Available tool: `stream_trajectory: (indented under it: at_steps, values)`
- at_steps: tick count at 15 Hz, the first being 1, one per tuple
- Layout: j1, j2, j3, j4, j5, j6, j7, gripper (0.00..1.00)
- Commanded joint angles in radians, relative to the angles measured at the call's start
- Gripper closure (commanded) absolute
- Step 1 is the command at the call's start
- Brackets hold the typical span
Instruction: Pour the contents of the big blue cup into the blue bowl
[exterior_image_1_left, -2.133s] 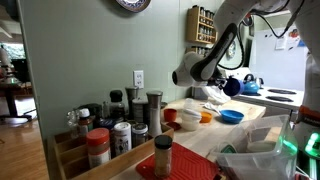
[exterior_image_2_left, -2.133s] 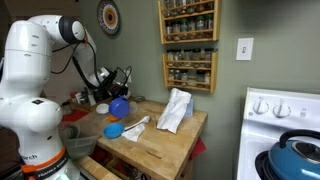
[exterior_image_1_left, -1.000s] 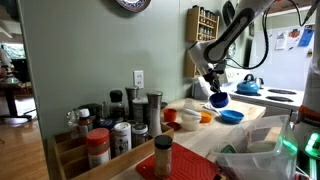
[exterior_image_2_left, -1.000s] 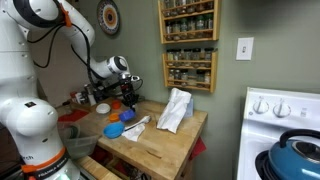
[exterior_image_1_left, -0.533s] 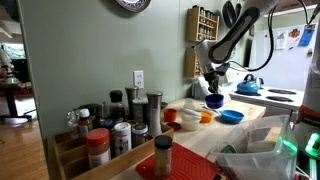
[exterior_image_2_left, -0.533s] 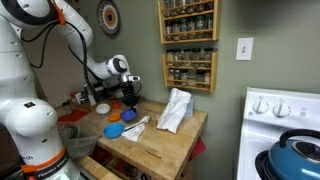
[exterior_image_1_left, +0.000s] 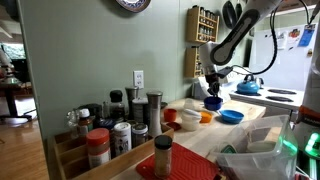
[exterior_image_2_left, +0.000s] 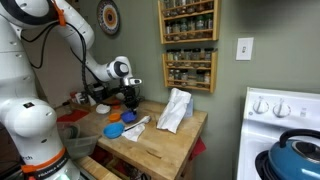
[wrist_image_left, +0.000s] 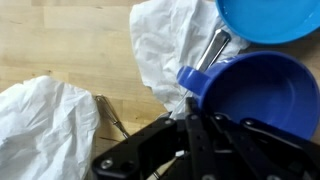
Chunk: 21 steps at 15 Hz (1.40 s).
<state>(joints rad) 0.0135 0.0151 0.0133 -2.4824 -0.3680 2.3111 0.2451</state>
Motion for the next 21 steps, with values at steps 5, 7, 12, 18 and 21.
stream_trajectory:
  at_steps: [5, 7, 12, 18, 21]
  values:
    - [-0.017, 0.011, -0.023, -0.046, 0.059, 0.13, 0.086, 0.99]
    - [-0.017, 0.02, -0.026, -0.046, 0.068, 0.139, 0.104, 0.99]
    - [-0.018, 0.04, -0.028, -0.052, 0.17, 0.17, 0.105, 0.99]
    - [-0.015, 0.069, -0.037, -0.043, 0.243, 0.199, 0.162, 0.99]
    - [-0.013, 0.081, -0.044, -0.041, 0.245, 0.212, 0.201, 0.99]
